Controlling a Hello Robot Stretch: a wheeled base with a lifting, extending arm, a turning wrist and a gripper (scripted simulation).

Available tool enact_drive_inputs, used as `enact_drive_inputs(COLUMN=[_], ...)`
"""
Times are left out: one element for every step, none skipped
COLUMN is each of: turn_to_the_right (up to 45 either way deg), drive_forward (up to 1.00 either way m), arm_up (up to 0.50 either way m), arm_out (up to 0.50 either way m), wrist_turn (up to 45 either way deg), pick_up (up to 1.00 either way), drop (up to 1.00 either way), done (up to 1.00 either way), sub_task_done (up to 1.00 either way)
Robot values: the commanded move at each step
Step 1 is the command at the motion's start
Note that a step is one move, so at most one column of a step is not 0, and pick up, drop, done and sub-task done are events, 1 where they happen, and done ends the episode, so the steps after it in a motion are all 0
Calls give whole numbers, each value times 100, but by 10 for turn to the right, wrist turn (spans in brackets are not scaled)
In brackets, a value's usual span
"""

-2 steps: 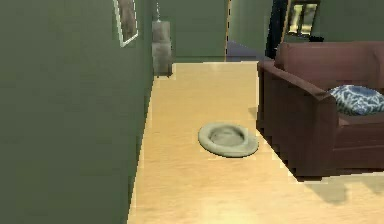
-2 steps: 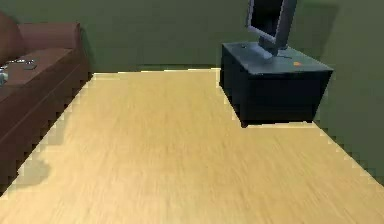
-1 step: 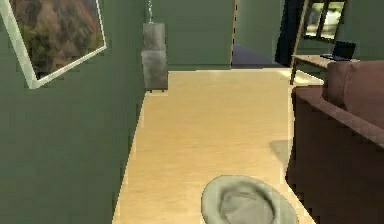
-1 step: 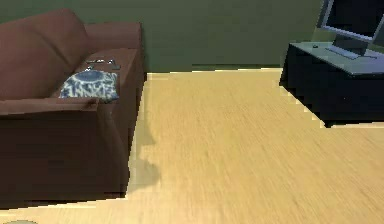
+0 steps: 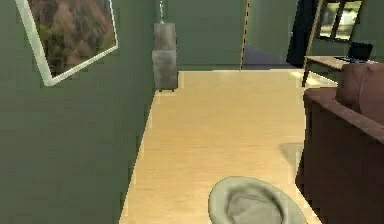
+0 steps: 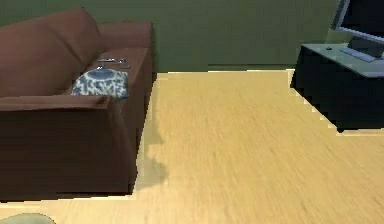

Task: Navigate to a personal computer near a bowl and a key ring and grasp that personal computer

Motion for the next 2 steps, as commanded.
enact_drive_inputs(turn_to_the_right=[-120, 0], drive_forward=[0, 90], arm_up=[0, 0], arm_out=[0, 0], wrist_turn=[0, 0], pick_up=[0, 0], drop=[0, 0], done=[0, 0], sub_task_done=[0, 0])
